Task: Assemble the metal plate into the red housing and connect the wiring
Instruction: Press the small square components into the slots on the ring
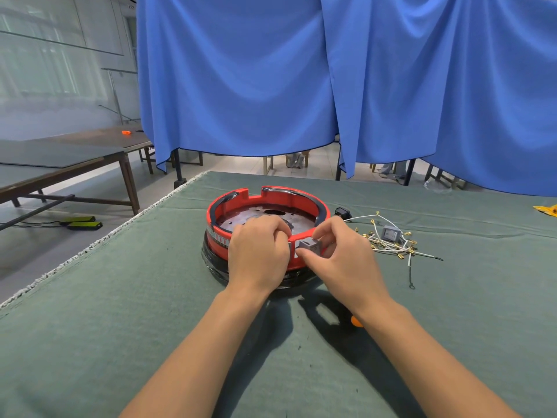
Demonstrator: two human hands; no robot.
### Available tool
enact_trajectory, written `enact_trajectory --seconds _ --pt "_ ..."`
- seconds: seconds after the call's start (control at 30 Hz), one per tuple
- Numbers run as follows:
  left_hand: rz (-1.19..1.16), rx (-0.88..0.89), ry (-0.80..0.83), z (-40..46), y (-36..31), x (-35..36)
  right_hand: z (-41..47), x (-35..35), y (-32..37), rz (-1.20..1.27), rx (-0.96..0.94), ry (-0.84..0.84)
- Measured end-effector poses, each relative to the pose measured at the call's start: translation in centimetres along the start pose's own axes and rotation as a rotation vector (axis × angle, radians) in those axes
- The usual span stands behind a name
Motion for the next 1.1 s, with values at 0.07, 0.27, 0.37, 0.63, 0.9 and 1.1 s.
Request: enact_trajectory --seconds 0.07,0.27,0.37,0.63,0.9,1.1 --pt "-0.006 -0.006 0.000 0.0 0.0 0.0 0.0 0.0 0.0 0.004 0.015 -0.004" --pt "-0.038 0.001 -0.020 -0.1 0.1 -0.2 -0.2 0.4 0.4 0.017 0.013 0.026" --pt "-0.046 0.005 -0.031 0.1 0.2 -0.2 -0.3 0.6 0.6 0.032 -0.002 0.039" --pt "-0.059 0.011 -0.025 0.0 0.1 -0.3 -0.3 0.9 0.3 -0.021 0.037 0.017" --pt "-0.079 0.036 0.001 0.2 0.6 -0.3 0.1 0.8 -0.8 0.279 0.223 0.109" --pt "0.005 0.184 0.102 0.3 0.6 0.0 0.6 0.7 -2.2 0.059 0.105 0.179"
Point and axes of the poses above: each hand's wrist, its own z-axis towards the middle knuckle, its own x-axis out of the palm, y = z × x, the point moved 5 cm from there along z, towards the middle knuckle, and after that the axes turned 15 degrees about -y, right-handed, at the moved point
